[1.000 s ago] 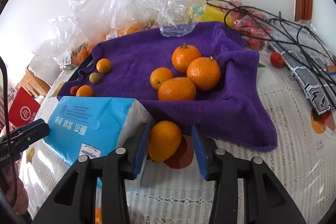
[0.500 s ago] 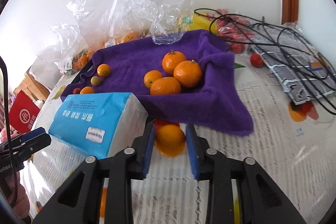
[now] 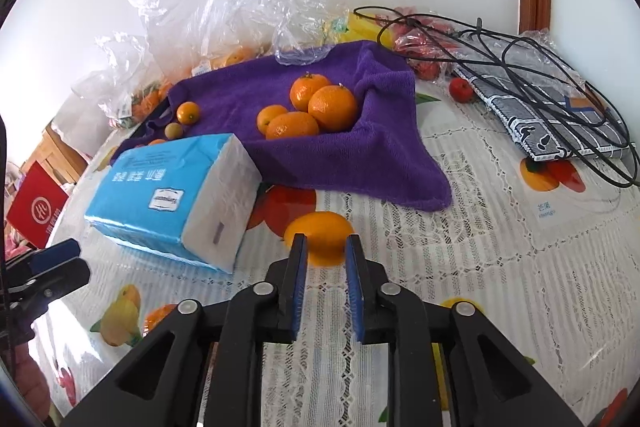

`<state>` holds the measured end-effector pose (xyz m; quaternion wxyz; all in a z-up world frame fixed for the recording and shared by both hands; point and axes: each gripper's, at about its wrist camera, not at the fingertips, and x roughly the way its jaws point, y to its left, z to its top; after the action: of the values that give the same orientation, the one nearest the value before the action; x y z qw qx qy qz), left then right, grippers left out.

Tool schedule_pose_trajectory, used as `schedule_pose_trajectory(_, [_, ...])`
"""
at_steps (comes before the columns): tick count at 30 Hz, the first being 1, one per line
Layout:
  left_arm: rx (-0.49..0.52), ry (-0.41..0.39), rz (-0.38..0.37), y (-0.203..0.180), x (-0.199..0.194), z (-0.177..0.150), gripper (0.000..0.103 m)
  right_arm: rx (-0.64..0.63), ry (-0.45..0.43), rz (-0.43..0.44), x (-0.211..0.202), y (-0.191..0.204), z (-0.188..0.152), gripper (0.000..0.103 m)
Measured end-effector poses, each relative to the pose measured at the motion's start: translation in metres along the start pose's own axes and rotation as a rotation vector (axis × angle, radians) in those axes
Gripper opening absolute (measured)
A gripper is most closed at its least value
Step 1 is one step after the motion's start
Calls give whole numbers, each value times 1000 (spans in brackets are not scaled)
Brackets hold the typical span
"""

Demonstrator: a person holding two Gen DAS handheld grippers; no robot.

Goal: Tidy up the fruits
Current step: 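Lift the orange with the right gripper while the left gripper grasps a loose orange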

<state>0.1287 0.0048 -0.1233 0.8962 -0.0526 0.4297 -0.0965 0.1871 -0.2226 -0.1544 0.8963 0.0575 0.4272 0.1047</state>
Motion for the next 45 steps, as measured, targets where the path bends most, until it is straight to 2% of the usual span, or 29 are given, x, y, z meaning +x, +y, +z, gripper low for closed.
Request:
schedule_pose_trajectory(1, [0,5,4,1,1,-1,57,-5,-4,0,1,1,1,24])
schedule_pose_trajectory(3, [-3,14,12,2,3,-1,57,-11,-16,15,2,2,4,39])
schedule_pose_trajectory(5, [-9,19,16,4,5,-2,57,-19,-29,13,5,4,7,45])
schedule_pose_trajectory(9, [-15,28,18,4,9,-2,57,-23,9,-7,20,5,11,43])
schedule_pose_trajectory(13, [-7,28,14,2,10,-1,57,-25,27,9,25,5,7,37])
schedule_pose_trajectory(22, [8,38,-108,-13,15,-5,57,18,-17,-35,-6,-12,-4,30])
schedule_pose_trajectory(28, [73,73,-148,-42,29,-12,57,15,-19,-12,-23,-22,-19,30])
schedule_pose_trajectory(34, [119,89,-177,-62,38,-16,59,43,-9,18,-17,-33,-18,32])
schedule_pose_trajectory(39, [139,98,-189,-68,42,-17,61,39,6,10,-6,-36,-13,33])
schedule_pose_trajectory(42, [141,91,-198,-69,43,-16,57,42,15,12,-3,-37,-11,33])
schedule_pose_trajectory(45, [146,81,-230,-70,42,-16,45,43,10,10,-1,-38,-10,32])
